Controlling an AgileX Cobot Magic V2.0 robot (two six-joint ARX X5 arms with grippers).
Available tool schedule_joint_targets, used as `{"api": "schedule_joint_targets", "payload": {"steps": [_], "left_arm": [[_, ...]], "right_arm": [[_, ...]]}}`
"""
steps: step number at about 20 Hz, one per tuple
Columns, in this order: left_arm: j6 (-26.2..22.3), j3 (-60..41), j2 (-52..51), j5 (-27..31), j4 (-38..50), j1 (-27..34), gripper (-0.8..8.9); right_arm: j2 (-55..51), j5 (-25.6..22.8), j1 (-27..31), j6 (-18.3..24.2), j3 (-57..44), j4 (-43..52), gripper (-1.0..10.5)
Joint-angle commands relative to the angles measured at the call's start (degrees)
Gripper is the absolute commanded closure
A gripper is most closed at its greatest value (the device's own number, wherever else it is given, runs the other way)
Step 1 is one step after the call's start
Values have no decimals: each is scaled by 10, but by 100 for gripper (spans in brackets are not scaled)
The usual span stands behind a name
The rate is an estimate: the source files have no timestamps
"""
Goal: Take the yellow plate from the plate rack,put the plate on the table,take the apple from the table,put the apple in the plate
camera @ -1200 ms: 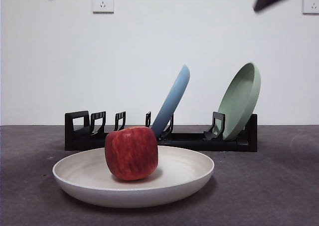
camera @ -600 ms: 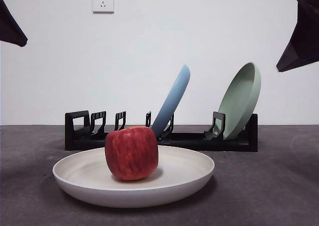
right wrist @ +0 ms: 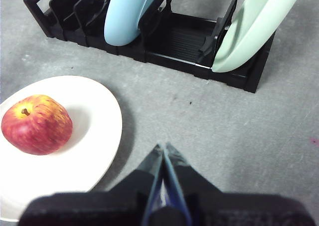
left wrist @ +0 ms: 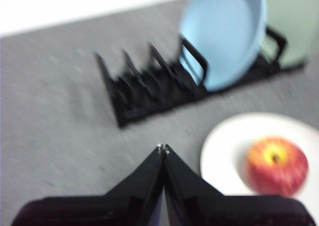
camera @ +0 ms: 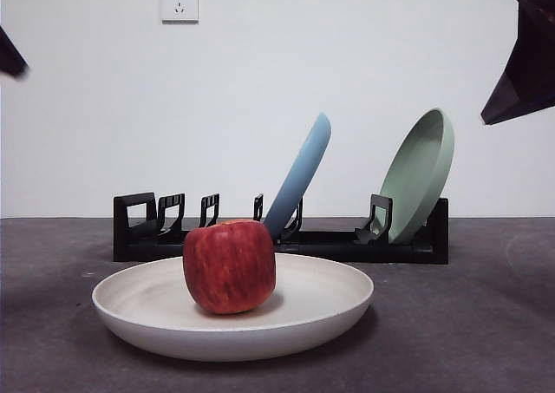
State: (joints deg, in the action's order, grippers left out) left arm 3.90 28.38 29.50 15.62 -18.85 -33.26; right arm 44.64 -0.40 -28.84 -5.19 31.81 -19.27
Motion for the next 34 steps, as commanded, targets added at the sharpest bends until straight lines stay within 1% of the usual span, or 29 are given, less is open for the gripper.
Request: {"api": "schedule_joint_targets", "payload": {"steps": [1,5,7,10,14,16,20,34], "left_arm": [[-11,-15,-60,-34,10,70,816],[-11,-77,-161,-79,44,206,816],[-11,-121,-204,-97,60,254,816],[-11,-188,-248,-114,84,292,816],[-10,-261,-285,-114,90,305,816],[-8,-281,-294,-114,90,306,816],[-13,-282,-294,-112,82,308,816],[-9,-282,-294,-114,85,307,816]], "right_arm": [[-1,0,0,-5,0,4,958],[-1,0,0,-5,0,4,958],[-1,0,0,-5,0,4,958],[-1,0,0,-5,0,4,958],[-1,0,0,-5,0,4,958],[-1,0,0,-5,0,4,958],[-1,0,0,-5,0,4,958],[-1,0,0,-5,0,4,958]]}}
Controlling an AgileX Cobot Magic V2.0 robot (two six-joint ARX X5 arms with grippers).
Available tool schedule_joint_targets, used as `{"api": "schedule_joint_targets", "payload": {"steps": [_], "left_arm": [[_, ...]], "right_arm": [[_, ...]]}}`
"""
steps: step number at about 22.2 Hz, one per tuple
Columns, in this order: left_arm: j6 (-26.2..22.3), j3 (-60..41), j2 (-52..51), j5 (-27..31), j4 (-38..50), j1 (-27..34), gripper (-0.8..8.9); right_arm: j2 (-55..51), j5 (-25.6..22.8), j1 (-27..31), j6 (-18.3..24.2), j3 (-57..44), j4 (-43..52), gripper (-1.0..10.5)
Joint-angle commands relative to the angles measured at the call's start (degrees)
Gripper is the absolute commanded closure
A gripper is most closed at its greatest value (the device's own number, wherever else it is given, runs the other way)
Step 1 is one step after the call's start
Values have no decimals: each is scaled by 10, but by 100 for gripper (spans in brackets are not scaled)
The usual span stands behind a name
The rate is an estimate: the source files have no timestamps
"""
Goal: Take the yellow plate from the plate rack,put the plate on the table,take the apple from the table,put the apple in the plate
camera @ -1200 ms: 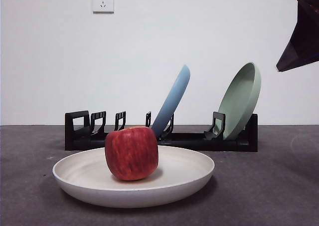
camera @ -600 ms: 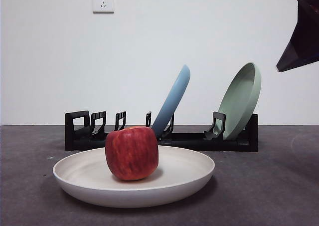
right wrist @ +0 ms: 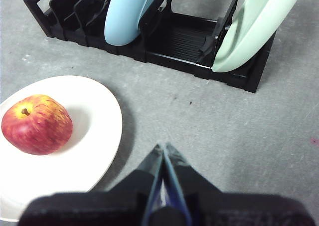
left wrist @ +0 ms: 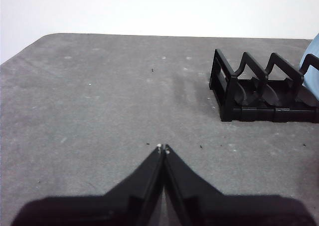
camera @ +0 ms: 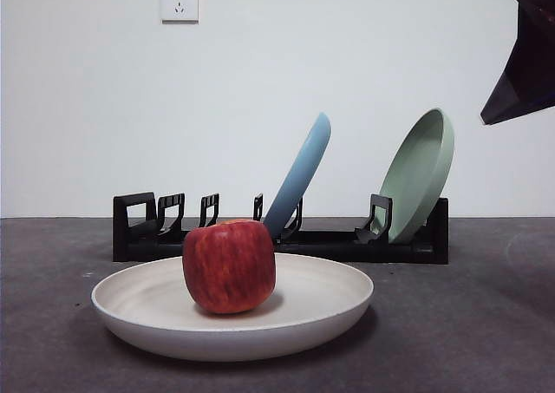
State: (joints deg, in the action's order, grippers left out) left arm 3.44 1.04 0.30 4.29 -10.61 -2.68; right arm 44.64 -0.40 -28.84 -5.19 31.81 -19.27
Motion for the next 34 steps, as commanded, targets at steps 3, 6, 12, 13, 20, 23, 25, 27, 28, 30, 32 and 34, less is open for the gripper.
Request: {"api": "schedule_joint_targets", "payload": {"steps": [3,6,12,13,20,23,25,27,28,30,32,34], "left_arm": [[-4,-8,-2,-1,3,2,816],[-4,-8,-2,-1,3,2,816],[-4,-8,-2,-1,3,2,816],[-4,-8,-2,-1,3,2,816],[-4,-8,-2,-1,3,2,816],[-4,-8,-2,-1,3,2,816],[-4,-8,-2,-1,3,2,816],[-4,-8,-2,-1,3,2,816],[-4,-8,-2,-1,3,2,816],[-4,-8,-2,-1,3,2,816],[-4,-8,-2,-1,3,2,816],[-4,-8,-2,-1,3,2,816]], "right_arm": [[-1,0,0,-5,0,4,958],[-42,-2,4,26,0,-13,958],[-229,5,137,81,-72,56,958],[-266,5,161,81,-98,76,958],[-401,20,232,82,-243,127,958],[-416,20,232,80,-275,132,958],[-423,21,232,73,-292,134,958],[-428,27,231,66,-303,134,958],[-429,36,231,66,-308,134,958],[-433,46,231,65,-315,128,958],[-435,50,231,61,-315,107,958],[-436,50,231,56,-315,89,958]]}}
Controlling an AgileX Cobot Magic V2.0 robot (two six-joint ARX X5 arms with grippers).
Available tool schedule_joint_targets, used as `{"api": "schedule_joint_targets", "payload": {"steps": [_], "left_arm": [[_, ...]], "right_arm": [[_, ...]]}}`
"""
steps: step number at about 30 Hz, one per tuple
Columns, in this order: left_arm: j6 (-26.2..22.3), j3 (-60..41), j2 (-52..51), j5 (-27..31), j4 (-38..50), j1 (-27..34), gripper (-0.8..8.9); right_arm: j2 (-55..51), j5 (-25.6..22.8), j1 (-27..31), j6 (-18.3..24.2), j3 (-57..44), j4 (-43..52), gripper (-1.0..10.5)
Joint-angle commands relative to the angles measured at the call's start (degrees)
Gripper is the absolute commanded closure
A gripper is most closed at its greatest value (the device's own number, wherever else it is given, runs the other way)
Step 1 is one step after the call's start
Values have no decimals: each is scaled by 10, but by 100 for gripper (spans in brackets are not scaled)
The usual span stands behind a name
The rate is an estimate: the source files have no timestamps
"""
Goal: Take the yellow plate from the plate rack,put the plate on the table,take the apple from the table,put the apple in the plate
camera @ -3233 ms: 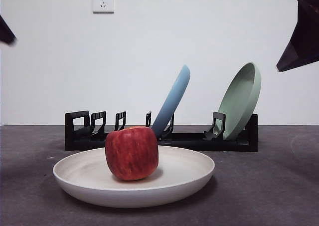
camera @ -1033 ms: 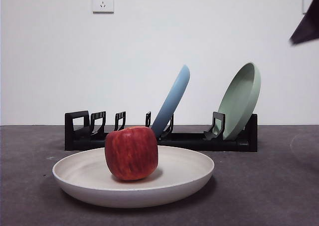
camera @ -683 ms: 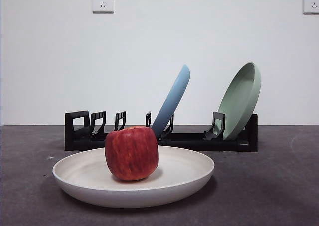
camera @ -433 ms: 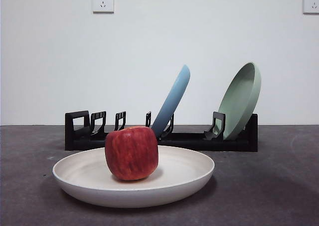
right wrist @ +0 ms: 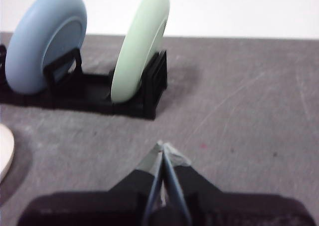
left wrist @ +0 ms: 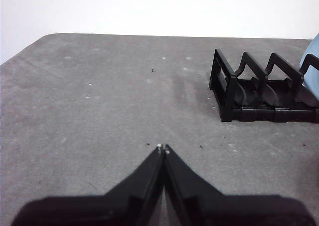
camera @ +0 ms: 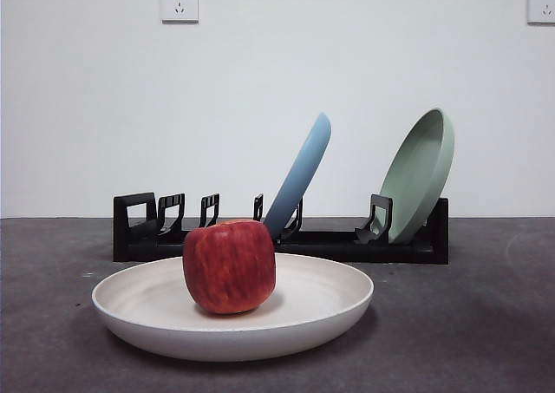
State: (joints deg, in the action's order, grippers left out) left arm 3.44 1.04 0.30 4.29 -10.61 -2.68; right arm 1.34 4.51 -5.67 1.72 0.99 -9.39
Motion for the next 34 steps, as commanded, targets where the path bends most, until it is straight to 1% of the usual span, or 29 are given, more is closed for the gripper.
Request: {"api": "schedule_joint_targets", "payload": {"steps": [1,5,7,34], "left_arm": [[-4,-8,-2,-1,3,2,816],[-4,-8,-2,-1,3,2,816],[-4,-8,-2,-1,3,2,816],[-4,-8,-2,-1,3,2,816]], "right_arm": [[-3,1,-1,-17,-7,-10,958],[3,0,-1,-43,-7,-10,958],[4,-7,-1,-42,-6,-10,958],[5,-6,-1,-42,-6,-10,958]]}}
